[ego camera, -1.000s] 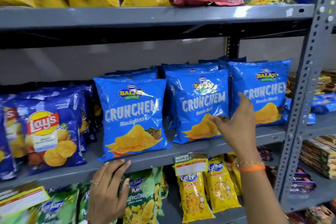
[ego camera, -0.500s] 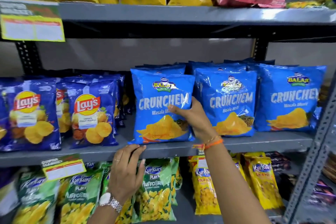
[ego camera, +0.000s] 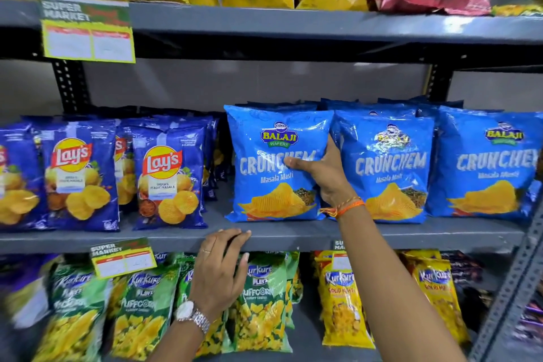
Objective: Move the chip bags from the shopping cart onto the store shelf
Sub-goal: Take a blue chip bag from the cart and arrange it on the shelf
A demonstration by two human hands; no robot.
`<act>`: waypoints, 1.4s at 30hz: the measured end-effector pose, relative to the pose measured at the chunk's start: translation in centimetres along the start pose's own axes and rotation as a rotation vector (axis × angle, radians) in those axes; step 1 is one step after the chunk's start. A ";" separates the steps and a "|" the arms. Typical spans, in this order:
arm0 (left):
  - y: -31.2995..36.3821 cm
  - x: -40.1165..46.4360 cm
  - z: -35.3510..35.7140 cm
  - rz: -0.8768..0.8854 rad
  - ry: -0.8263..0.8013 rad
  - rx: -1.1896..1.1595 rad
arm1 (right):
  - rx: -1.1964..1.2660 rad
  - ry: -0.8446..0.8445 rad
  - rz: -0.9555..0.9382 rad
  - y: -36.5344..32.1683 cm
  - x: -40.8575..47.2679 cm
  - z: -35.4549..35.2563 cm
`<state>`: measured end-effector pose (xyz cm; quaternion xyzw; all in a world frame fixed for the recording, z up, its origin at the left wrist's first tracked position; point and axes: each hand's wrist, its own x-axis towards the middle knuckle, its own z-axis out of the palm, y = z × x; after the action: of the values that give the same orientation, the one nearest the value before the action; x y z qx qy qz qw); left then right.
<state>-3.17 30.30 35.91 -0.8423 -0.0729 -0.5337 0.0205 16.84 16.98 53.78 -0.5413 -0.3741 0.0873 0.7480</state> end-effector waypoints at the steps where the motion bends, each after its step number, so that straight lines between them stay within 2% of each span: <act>1: 0.0 0.0 0.0 0.000 0.000 -0.004 | -0.011 0.004 0.002 0.0 0.0 0.0; 13: -0.2 -0.3 0.0 -0.013 -0.033 -0.021 | -0.106 -0.024 0.014 0.2 0.5 -0.6; 16: -0.4 -0.3 -0.5 0.000 -0.072 -0.050 | -0.141 0.028 0.036 -0.2 -0.4 -0.4; 18: -0.6 -0.2 -1.4 0.025 -0.099 -0.068 | -0.271 0.100 0.018 -1.1 -1.5 0.2; 23: -3.4 0.0 -5.9 0.056 -0.059 -0.017 | -0.748 0.323 -0.159 -2.6 -6.0 2.4; 26: -7.5 -0.1 -9.4 -0.001 -0.006 0.074 | -0.799 0.423 -0.389 -2.2 -8.7 6.6; 28: -10.3 -0.5 -11.4 -0.065 0.040 0.117 | -0.646 0.302 -0.396 -1.3 -9.9 10.1; 31: -14.3 -1.8 -13.5 -0.153 0.061 0.160 | -0.542 -0.027 -0.155 0.5 -9.8 15.4; 33: -16.6 -2.9 -14.0 -0.176 0.031 0.172 | -0.556 -0.125 -0.034 1.9 -8.9 17.9; 42: -21.3 -5.1 -13.9 -0.107 0.035 0.138 | -0.653 -0.036 0.003 5.3 -7.5 21.4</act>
<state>-20.84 49.24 36.39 -0.8244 -0.1542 -0.5421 0.0512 -0.97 30.98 48.52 -0.7514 -0.3945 -0.0265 0.5282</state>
